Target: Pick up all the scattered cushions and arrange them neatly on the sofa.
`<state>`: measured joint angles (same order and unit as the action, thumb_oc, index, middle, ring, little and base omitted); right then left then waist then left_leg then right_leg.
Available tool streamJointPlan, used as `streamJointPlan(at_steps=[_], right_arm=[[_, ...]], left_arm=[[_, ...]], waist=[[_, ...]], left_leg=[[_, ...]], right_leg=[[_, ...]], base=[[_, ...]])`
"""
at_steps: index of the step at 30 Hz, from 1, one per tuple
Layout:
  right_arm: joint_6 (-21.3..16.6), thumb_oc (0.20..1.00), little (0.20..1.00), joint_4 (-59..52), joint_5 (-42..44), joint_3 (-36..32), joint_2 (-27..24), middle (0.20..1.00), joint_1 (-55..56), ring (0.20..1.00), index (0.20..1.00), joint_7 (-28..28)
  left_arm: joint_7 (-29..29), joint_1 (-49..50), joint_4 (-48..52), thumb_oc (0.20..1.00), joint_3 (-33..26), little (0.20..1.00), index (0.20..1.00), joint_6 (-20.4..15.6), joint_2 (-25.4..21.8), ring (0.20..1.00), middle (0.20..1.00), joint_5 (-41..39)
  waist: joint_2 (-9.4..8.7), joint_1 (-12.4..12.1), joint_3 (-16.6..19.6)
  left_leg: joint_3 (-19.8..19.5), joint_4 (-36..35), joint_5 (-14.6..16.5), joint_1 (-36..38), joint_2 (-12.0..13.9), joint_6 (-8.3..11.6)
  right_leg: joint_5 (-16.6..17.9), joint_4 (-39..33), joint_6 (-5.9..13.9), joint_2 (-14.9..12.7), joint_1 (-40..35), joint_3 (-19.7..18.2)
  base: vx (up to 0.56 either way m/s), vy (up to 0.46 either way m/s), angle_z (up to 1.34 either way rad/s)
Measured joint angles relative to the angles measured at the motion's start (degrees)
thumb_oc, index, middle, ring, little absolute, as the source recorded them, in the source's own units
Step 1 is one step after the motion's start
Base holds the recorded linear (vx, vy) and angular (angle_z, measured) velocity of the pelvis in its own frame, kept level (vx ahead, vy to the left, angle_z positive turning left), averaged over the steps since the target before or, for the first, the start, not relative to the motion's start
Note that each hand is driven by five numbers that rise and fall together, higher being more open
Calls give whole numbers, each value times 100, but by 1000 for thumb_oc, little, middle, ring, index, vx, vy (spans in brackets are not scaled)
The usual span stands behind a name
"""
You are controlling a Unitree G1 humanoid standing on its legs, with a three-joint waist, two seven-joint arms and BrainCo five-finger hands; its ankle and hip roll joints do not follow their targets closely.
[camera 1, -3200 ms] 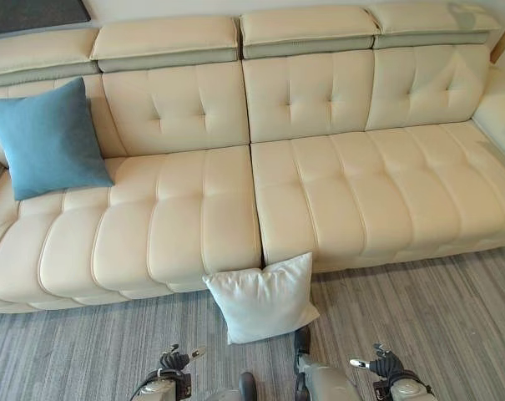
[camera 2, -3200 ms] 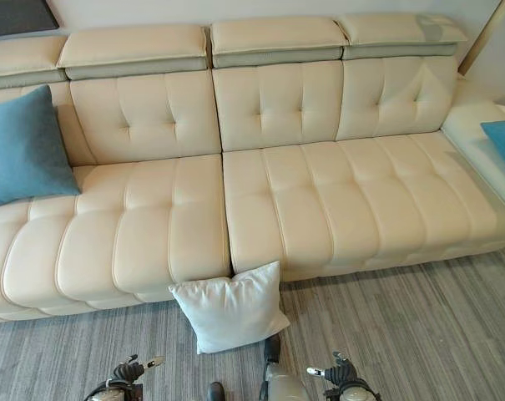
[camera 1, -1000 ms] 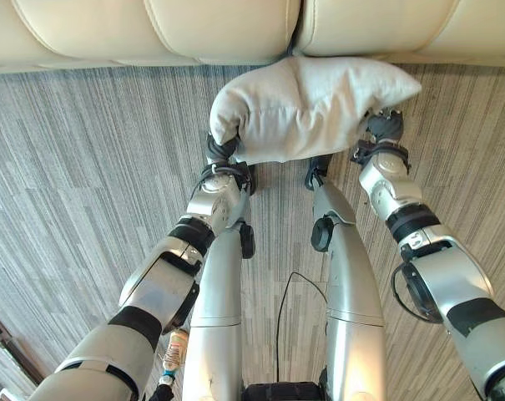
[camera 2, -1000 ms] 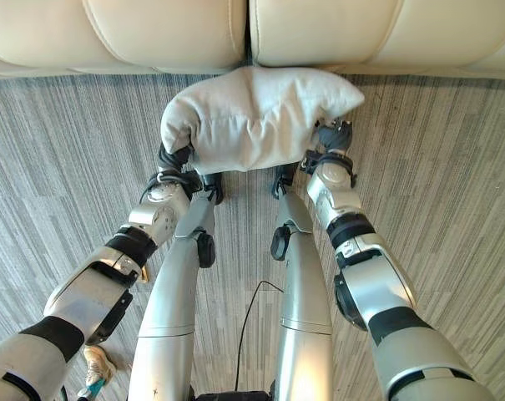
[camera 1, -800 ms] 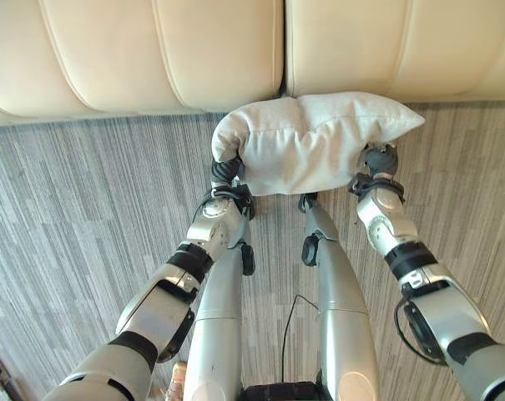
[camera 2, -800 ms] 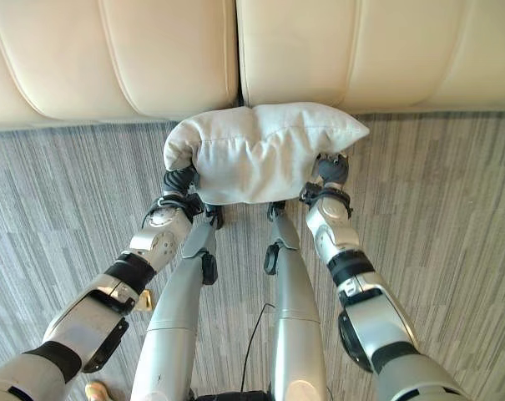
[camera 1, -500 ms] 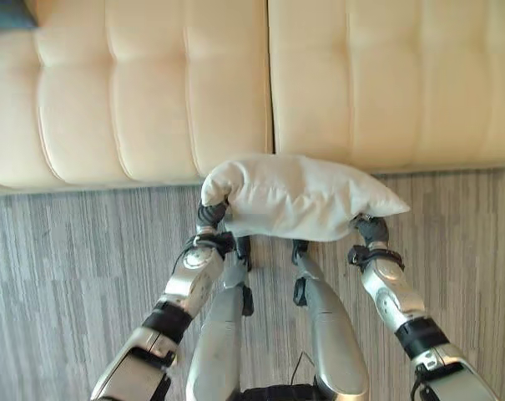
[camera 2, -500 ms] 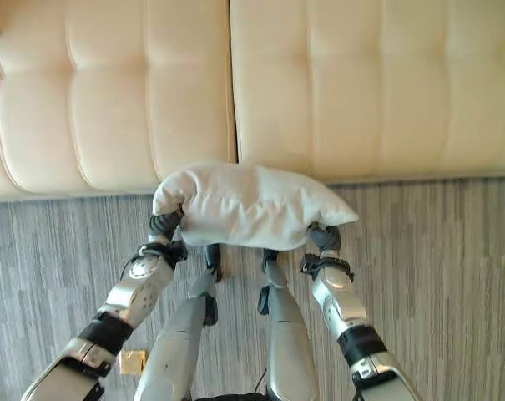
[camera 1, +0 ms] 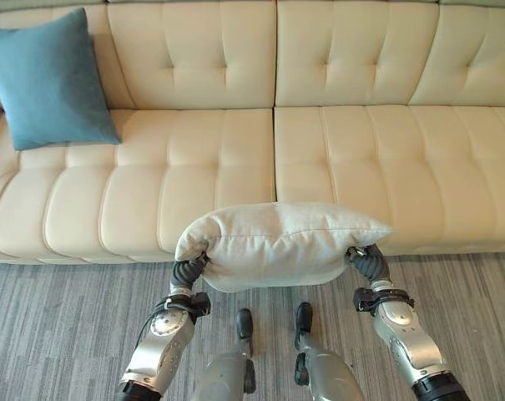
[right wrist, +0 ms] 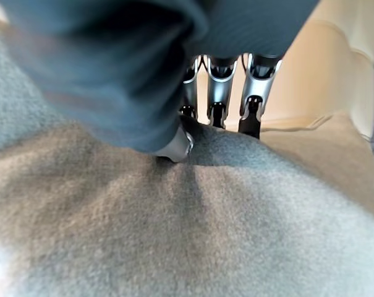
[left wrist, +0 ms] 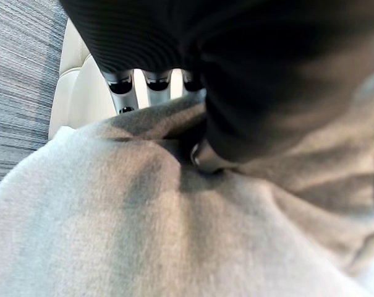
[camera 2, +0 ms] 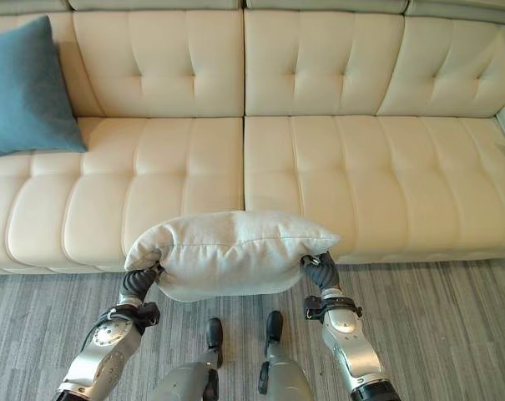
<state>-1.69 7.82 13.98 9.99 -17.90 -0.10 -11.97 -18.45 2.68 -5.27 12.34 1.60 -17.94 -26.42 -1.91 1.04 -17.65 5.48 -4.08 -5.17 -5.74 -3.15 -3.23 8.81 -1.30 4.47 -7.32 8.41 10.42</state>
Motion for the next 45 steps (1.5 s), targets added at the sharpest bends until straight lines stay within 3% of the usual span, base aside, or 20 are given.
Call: streamJointPlan(at_steps=[3,6,10,13,17,21,22,23,26,28,30,32,33,34,37,39,41,42,43,45], right_arm=[[66,200,200,83,-61,-32,-2,200,82,200,200,-50],[100,200,200,39,-64,38,-16,200,198,200,200,-41],[105,200,200,22,-51,30,-5,200,232,200,200,-49],[109,200,200,31,-53,-100,-4,200,298,200,200,-54],[133,200,200,121,-54,-272,-4,200,525,200,200,-51],[167,200,200,181,-52,-283,-43,200,547,200,200,-39],[163,200,200,181,-49,-325,-63,200,569,200,200,-40],[165,200,200,230,-39,-373,-92,200,518,200,200,-36],[162,200,200,176,-37,-395,-218,200,548,200,200,-2],[163,200,200,152,-38,-389,-272,200,536,200,200,14],[164,200,200,82,-39,-377,-266,200,534,200,200,10],[179,200,200,-3,-40,-315,-225,200,455,200,200,-1],[177,200,200,-25,-42,-207,-257,200,294,200,200,1],[175,200,200,-33,-44,-164,-257,200,258,200,200,-3],[174,200,200,-224,-71,-89,-305,200,139,200,200,-52],[174,200,200,-304,-163,-122,-341,200,65,200,200,-56],[178,200,200,-490,-190,-122,-332,200,72,200,200,-113],[166,200,200,-646,-286,-153,-368,200,102,200,200,-120],[163,200,200,-737,-340,-211,-330,200,164,200,200,-121],[166,200,200,-817,-399,-215,-322,200,206,200,200,-144]], left_arm=[[-32,75,-36,200,90,200,200,37,42,200,200,64],[-38,214,-58,200,68,200,200,42,19,200,200,66],[-33,234,-73,200,55,200,200,153,8,200,200,67],[34,193,-112,200,-39,200,200,234,23,200,200,220],[155,205,-101,200,-12,200,200,268,109,200,200,342],[234,386,-88,200,-106,200,200,271,209,200,200,407],[260,380,-87,200,-97,200,200,271,249,200,200,408],[308,311,-121,200,-65,200,200,273,268,200,200,406],[348,332,-146,200,-43,200,200,258,339,200,200,404],[344,346,-155,200,-51,200,200,259,406,200,200,402],[336,333,-158,200,-53,200,200,259,425,200,200,402],[303,321,-154,200,-86,200,200,259,433,200,200,402],[253,332,-156,200,-127,200,200,260,433,200,200,401],[229,329,-155,200,-130,200,200,261,416,200,200,402],[141,311,-151,200,-109,200,200,262,426,200,200,406],[90,308,-152,200,-105,200,200,263,439,200,200,407],[59,320,-105,200,-99,200,200,263,444,200,200,405],[31,403,82,200,-84,200,200,262,442,200,200,406],[23,388,159,200,-55,200,200,261,415,200,200,406],[23,375,254,200,-23,200,200,261,366,200,200,407]], waist=[[99,-23,6],[130,-15,29],[108,-37,18],[64,5,19],[37,24,42],[127,48,185],[118,68,257],[157,146,252],[122,86,277],[176,48,275],[200,30,259],[138,-5,210],[81,-47,162],[88,-30,155],[159,11,96],[195,1,51],[277,36,26],[382,29,37],[396,7,8],[387,15,14]], left_leg=[[114,57,60,186,70,-85],[133,-47,118,347,124,-165],[153,-53,115,234,152,-171],[113,-53,116,164,166,-163],[-161,-61,285,345,275,176],[-209,373,632,373,730,538],[-175,555,651,368,751,630],[-194,1489,790,-38,854,896],[-355,3195,889,-772,847,1162],[-224,3728,896,-1069,870,1068],[-141,3500,945,-1126,786,1007],[-190,2417,991,-1001,516,843],[-193,1369,859,-786,423,787],[-194,1038,741,-752,423,795],[-287,-89,248,-664,523,943],[-318,-24,178,-715,594,951],[-157,17,119,-564,636,875],[-152,-35,-268,-417,659,704],[-118,0,-391,-405,607,522],[-9,-35,-481,-277,452,390]], right_leg=[[-105,1115,93,-88,366,92],[-606,1823,331,-78,821,-92],[-732,1138,330,35,987,81],[-690,288,498,146,856,55],[-457,156,422,250,524,110],[-482,185,318,599,239,375],[-432,192,224,630,224,456],[-537,99,-36,718,120,509],[-452,111,-512,712,-31,587],[-511,134,-850,741,-126,614],[-510,61,-935,766,-219,646],[-498,-126,-914,775,-338,545],[-402,-181,-929,766,-392,538],[-365,-224,-981,787,-442,581],[-520,-340,-762,836,-715,687],[-536,-340,-799,834,-829,673],[-678,-339,-620,815,-993,615],[-689,-341,-538,845,-1066,543],[-770,-330,-390,786,-1135,518],[-848,-226,-263,604,-1175,466]], base=[[22,88,-8],[42,-3,-20],[189,-99,-6],[332,-144,19],[453,-163,41],[327,-161,-1],[375,-255,23],[219,-178,22],[171,-141,2],[179,-125,0],[204,-11,10],[244,49,0],[151,47,-14],[217,94,-11],[171,106,16],[310,248,1],[288,246,-9],[304,270,-23],[304,270,-19],[245,279,-1]])
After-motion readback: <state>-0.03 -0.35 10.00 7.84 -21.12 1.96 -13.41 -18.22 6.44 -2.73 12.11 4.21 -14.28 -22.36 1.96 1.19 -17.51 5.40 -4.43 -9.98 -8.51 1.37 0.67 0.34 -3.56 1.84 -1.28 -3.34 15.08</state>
